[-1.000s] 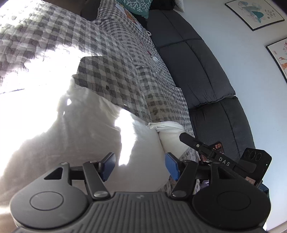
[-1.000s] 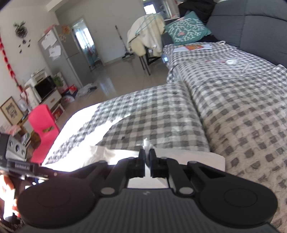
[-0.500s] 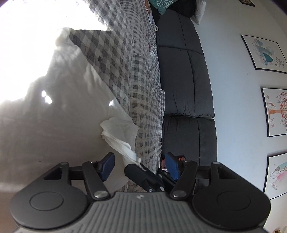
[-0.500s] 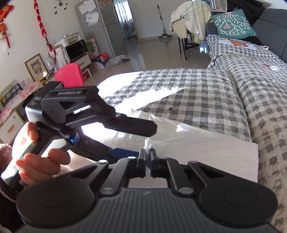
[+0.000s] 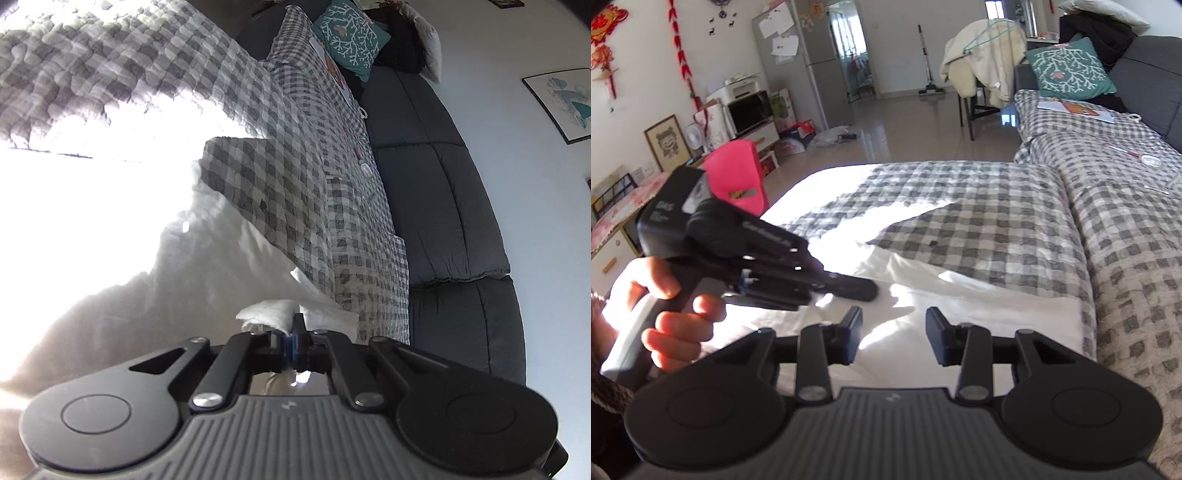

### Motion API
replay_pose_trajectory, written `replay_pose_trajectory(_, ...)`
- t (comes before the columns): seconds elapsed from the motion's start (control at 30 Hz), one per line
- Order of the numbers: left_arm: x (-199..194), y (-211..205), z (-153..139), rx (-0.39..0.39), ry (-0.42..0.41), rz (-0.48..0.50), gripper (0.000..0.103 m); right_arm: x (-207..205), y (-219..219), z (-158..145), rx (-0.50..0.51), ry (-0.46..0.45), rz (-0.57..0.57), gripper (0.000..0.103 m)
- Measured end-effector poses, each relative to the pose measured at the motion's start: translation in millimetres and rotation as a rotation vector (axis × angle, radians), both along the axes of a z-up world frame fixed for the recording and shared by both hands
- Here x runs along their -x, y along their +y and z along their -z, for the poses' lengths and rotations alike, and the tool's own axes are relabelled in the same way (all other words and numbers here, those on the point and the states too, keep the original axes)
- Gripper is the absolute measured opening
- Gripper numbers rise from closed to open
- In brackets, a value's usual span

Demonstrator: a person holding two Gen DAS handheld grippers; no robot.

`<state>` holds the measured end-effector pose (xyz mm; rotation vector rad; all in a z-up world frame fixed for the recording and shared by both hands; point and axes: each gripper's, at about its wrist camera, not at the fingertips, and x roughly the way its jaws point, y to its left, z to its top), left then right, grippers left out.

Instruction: Fold clothes

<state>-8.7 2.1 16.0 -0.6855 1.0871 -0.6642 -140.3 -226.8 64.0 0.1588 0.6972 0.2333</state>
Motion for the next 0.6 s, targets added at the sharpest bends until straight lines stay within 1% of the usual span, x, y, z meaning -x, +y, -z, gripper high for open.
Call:
replay_pose_trajectory(0.1, 5, 16, -9, -0.086, -0.065, -0.009, 0.001, -8, -18, 7, -0.013, 0.039, 0.093, 0.043)
replay_pose_trajectory(0.23, 11, 46, -11, -0.177, -0.093, -0.034, 0.001, -16, -34, 17, -0.009, 0.081, 0.171, 0.044)
replay_pose_trajectory(0.33, 19, 71, -15, -0.225, -0.119, -0.061, 0.001, -20, -37, 22, -0.015, 0.097, 0.184, 0.044)
replay_pose_trajectory(0.47, 27, 100, -23, -0.293, -0.162, -0.096, 0.001, -24, -32, 27, -0.006, 0.122, 0.163, 0.044)
replay_pose_trajectory(0.6, 35, 131, -24, -0.329, -0.161, -0.127, 0.001, -29, -24, 32, 0.005, 0.148, 0.140, 0.044)
